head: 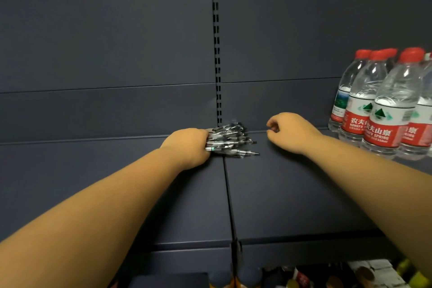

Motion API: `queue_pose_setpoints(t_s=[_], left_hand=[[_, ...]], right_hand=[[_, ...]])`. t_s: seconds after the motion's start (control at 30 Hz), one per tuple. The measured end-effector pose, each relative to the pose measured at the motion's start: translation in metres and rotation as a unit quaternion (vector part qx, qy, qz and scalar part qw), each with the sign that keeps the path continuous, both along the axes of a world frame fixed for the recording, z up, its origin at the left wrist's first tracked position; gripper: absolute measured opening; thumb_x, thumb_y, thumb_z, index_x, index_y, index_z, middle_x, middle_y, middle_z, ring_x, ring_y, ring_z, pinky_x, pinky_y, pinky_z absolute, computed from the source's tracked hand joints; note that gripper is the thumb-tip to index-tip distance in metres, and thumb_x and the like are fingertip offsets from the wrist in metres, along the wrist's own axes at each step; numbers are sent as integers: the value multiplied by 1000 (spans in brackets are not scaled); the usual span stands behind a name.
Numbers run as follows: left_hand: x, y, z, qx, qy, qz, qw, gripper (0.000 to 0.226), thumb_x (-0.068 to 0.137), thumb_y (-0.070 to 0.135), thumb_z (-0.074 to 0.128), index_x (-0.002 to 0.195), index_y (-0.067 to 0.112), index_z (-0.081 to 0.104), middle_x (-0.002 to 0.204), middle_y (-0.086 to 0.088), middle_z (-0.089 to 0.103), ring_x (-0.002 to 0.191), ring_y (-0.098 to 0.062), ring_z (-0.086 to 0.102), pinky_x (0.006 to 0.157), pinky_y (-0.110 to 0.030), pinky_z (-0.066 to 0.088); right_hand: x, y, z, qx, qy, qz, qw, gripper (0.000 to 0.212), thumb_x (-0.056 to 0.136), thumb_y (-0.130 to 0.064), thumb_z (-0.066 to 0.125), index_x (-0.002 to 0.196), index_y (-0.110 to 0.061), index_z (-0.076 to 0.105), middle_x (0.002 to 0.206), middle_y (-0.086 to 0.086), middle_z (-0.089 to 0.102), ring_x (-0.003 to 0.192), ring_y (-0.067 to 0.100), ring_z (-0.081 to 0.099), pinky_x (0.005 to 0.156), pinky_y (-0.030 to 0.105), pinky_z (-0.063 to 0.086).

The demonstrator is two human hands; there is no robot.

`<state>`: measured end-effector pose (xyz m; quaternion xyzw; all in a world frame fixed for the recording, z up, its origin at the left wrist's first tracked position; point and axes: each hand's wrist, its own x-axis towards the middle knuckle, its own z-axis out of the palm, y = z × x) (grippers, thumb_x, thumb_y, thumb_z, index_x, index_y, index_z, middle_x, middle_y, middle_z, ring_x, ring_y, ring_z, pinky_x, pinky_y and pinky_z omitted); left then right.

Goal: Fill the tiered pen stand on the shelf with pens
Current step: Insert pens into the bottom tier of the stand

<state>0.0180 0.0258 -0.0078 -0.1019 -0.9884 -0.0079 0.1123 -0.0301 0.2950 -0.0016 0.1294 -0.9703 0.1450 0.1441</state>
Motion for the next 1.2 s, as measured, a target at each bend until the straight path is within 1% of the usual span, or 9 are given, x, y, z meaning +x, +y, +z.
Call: queue_pose_setpoints(t_s=[0.13, 0.27, 0.4, 0.5, 0.63, 0.77, 0.83, 1.0, 1.2], left_hand=[[5, -20, 1, 46, 27, 70, 996, 10, 91, 29, 53, 91, 20, 48, 84, 0, 56, 75, -22, 56, 63, -34, 43], [15, -59, 8, 171, 48, 154, 972, 11, 90, 27, 54, 85, 18, 50, 80, -3, 58, 69, -22, 56, 56, -33, 39], [35, -108, 18, 379, 47, 193, 904, 11, 84, 18, 60, 91, 10, 62, 81, -10, 74, 71, -30, 71, 69, -44, 61], [58, -142, 24, 499, 59, 198, 842, 6, 90, 7, 56, 96, 7, 58, 84, -11, 73, 64, -24, 67, 63, -37, 58], [99, -193, 32, 563, 76, 212, 795, 14, 94, 4, 58, 107, 7, 59, 94, -13, 72, 72, -20, 68, 65, -32, 56], [143, -250, 31, 593, 105, 237, 763, 12, 93, 3, 60, 104, 9, 59, 96, -14, 73, 83, -26, 72, 80, -43, 59], [166, -283, 31, 591, 126, 247, 758, 6, 94, 6, 57, 98, 11, 59, 95, -15, 72, 81, -28, 71, 81, -46, 59], [240, -382, 36, 588, 180, 305, 727, 7, 95, 9, 54, 101, 8, 58, 91, -15, 67, 82, -31, 69, 76, -44, 60], [346, -496, 24, 556, 264, 376, 693, 3, 92, 10, 51, 89, 9, 50, 75, -14, 54, 61, -27, 55, 56, -36, 52]], right_hand=[[-6, -10, 9, -30, 8, 8, 999, 30, 95, -27, 60, 122, -17, 69, 111, 0, 70, 104, 22, 64, 94, 36, 53], [-10, -44, 17, -55, 24, 43, 997, 30, 94, -24, 58, 120, -16, 70, 115, 3, 70, 104, 23, 64, 93, 35, 52], [-8, -93, 19, -45, 22, 96, 994, 29, 95, -22, 56, 121, -17, 70, 113, 1, 70, 101, 22, 64, 92, 39, 54], [-1, -134, 20, -49, 27, 129, 990, 27, 95, -21, 56, 118, -17, 71, 111, 0, 70, 100, 21, 64, 91, 39, 54], [14, -198, 24, -49, 26, 178, 982, 25, 96, -21, 56, 116, -17, 71, 106, -2, 69, 98, 20, 64, 90, 37, 54], [34, -278, 30, -43, 31, 226, 973, 25, 93, -23, 57, 114, -21, 71, 100, -7, 65, 95, 19, 64, 88, 36, 55], [49, -322, 31, -42, 32, 253, 966, 25, 93, -23, 57, 114, -22, 71, 100, -8, 64, 96, 19, 64, 87, 34, 54], [96, -436, 31, -37, 27, 313, 949, 26, 94, -22, 57, 117, -20, 71, 113, -3, 68, 102, 19, 64, 91, 36, 53], [160, -575, 38, -52, 24, 366, 929, 27, 95, -22, 57, 119, -20, 71, 116, -1, 69, 105, 22, 64, 91, 37, 53]])
